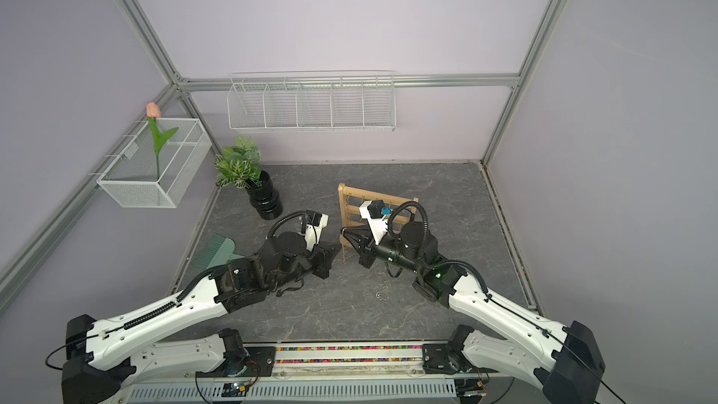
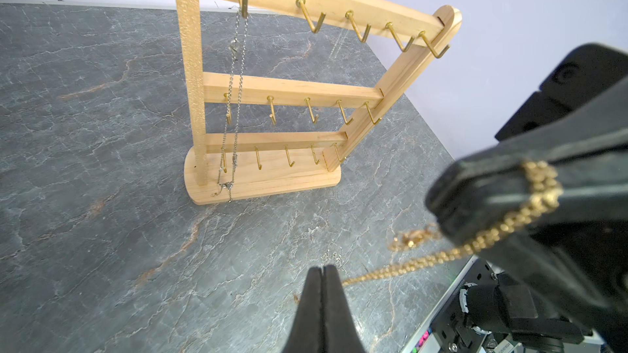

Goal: Hang the necklace on the jewelry display stand
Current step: Pick up the necklace from the center of the board.

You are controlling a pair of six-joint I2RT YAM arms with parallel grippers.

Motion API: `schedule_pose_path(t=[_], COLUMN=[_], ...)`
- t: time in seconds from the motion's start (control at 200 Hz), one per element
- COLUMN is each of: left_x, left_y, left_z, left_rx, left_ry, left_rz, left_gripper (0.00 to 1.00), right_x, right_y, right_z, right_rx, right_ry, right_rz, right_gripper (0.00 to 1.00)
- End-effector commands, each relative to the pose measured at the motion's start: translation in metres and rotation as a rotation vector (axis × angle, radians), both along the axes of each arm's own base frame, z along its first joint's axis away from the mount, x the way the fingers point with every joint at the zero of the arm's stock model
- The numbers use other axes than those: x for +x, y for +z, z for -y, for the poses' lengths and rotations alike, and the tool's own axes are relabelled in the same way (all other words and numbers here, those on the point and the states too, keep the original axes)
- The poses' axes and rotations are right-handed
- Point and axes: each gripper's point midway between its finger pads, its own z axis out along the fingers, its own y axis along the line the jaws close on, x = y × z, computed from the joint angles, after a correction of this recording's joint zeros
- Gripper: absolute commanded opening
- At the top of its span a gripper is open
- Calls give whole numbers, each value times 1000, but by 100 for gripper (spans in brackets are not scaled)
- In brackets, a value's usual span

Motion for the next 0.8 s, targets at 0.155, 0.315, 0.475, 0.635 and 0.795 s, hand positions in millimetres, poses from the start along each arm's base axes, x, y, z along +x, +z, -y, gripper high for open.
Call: schedule_pose_path(t=[0.155,0.315,0.475,0.635,0.795], left_x=[-8,-12,-13,-11,-9], left_y=[30,44,48,53,51], left_z=[1,-3,-2,-1,-3], left_rx=[-58,-80,-89,-87,-76], left_ry=[-61,-81,-87,-87,-77], left_rz=[40,75,88,108,110], left_gripper=[12,13,13,11,8], right_x=[-1,-3,-7,-9,-10], right_y=[3,-1,-3,-3,-3], right_z=[-4,-8,-13,-16,-16], right_rx=[-7,-15,-20,-21,-25], right_ry=[16,39,79,102,106], right_rz=[14,7,-3,-11,-8], right_gripper=[7,7,7,7,7])
